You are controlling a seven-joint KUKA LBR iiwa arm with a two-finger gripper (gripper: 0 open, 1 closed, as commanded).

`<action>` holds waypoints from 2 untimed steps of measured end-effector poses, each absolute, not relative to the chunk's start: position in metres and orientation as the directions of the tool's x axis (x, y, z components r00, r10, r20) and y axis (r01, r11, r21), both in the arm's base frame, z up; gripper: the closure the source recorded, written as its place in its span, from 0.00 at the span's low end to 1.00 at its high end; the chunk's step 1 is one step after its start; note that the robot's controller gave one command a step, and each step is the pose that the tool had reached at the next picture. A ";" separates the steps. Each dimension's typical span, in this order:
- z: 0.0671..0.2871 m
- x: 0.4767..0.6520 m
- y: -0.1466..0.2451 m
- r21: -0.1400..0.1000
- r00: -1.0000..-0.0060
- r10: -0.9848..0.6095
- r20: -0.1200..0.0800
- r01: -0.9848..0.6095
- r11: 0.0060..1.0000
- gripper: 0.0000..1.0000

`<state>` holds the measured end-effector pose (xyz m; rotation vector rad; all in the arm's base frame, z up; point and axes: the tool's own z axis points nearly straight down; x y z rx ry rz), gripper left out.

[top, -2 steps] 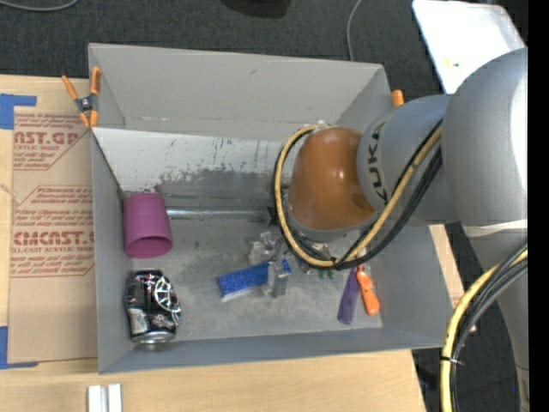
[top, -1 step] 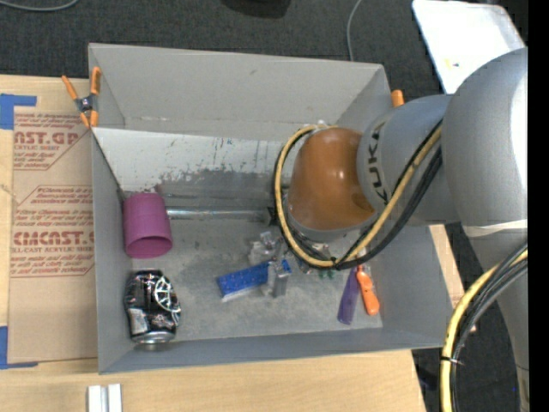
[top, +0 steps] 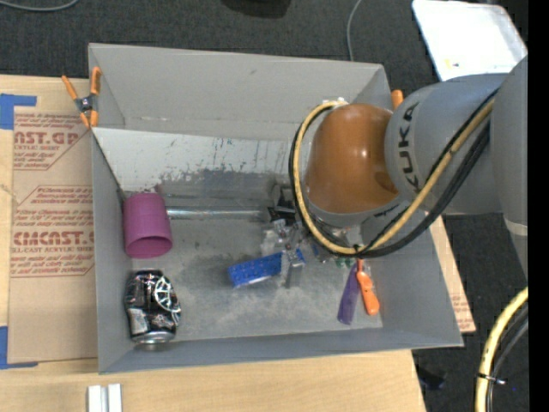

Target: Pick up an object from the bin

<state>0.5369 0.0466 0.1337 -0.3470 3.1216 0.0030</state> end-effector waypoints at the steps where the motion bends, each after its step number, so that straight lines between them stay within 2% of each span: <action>1: 0.209 0.535 0.055 0.003 -0.970 -0.245 0.003 -0.245 0.970 1.00; 2: 0.236 0.542 0.058 0.001 -0.973 -0.230 -0.008 -0.230 0.973 1.00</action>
Offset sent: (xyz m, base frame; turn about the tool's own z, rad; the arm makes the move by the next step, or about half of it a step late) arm 0.0082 0.0123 0.1024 0.0093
